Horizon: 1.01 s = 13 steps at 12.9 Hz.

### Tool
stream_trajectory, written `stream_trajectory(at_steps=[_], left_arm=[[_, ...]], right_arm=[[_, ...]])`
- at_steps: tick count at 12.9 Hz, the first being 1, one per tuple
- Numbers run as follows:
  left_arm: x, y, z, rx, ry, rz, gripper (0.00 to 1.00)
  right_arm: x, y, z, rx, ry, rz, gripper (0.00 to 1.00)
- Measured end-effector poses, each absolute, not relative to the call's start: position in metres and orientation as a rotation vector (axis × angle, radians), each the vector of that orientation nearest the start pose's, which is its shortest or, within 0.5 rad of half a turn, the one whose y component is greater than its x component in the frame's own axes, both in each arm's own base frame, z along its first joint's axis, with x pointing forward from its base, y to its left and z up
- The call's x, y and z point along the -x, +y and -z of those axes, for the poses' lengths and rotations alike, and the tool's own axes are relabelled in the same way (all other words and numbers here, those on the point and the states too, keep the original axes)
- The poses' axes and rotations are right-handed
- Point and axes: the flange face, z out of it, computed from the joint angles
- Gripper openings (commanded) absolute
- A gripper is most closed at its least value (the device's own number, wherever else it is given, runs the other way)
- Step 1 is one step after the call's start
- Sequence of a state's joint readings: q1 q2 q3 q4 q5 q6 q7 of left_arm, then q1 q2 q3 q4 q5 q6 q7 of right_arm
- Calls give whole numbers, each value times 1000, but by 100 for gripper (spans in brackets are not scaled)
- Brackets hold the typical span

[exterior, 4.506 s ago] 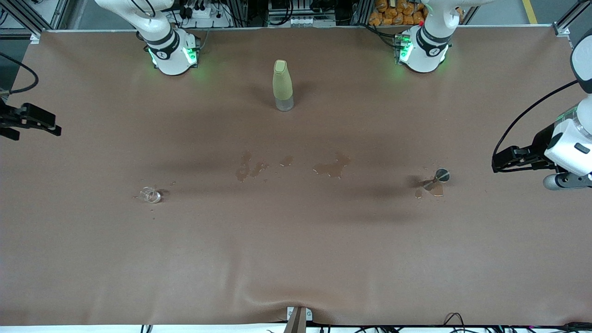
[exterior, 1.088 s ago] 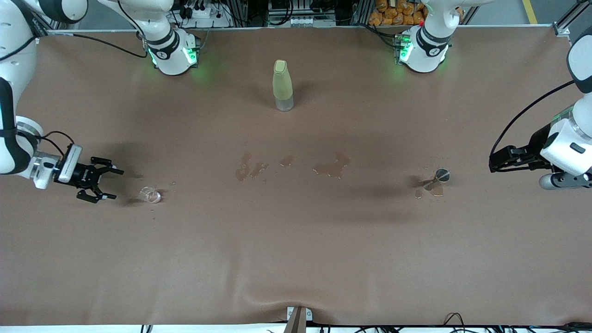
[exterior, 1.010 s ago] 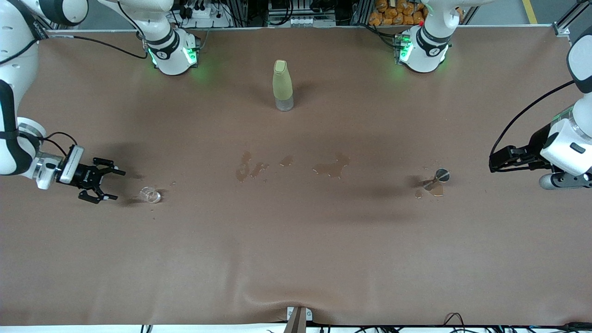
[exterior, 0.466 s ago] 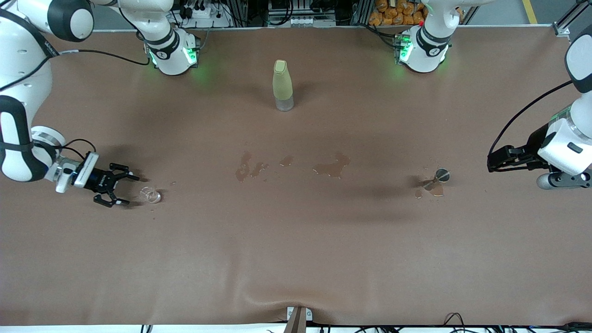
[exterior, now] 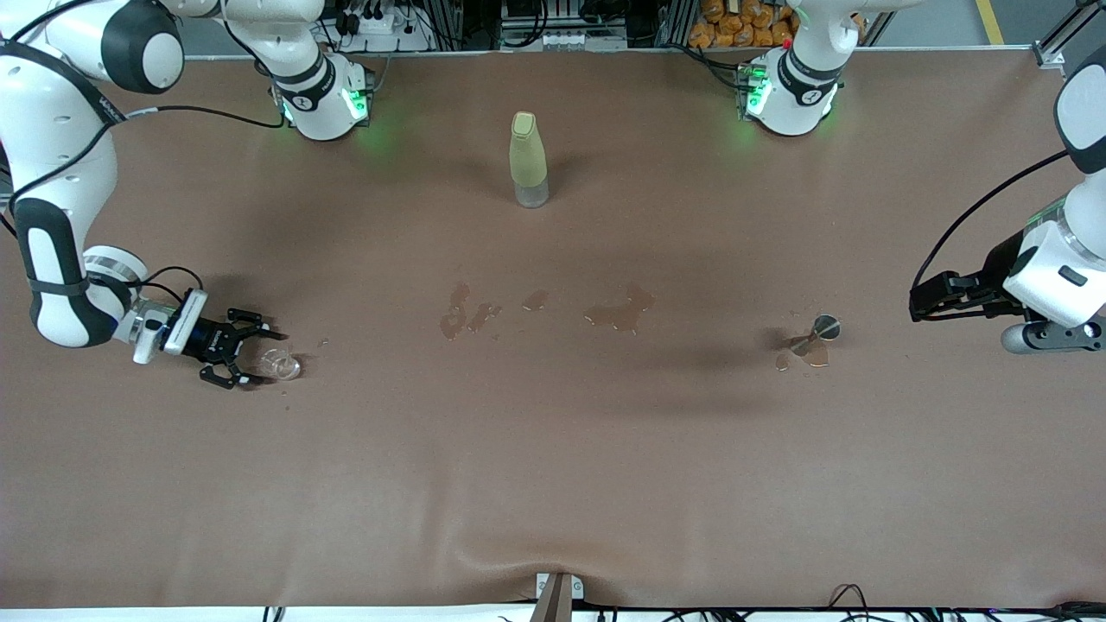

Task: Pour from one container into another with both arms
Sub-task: 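Close the right gripper around the glass beaker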

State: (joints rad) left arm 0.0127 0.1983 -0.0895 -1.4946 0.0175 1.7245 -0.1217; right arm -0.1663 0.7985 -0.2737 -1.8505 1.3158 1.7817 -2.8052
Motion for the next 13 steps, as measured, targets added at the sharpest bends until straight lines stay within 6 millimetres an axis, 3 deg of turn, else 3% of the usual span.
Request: stream_trajectory(at_steps=[13], left_arm=[[-624, -41, -558, 3144, -70, 51, 100]], right_arm=[[-553, -128, -63, 1606, -1431, 1240, 100]])
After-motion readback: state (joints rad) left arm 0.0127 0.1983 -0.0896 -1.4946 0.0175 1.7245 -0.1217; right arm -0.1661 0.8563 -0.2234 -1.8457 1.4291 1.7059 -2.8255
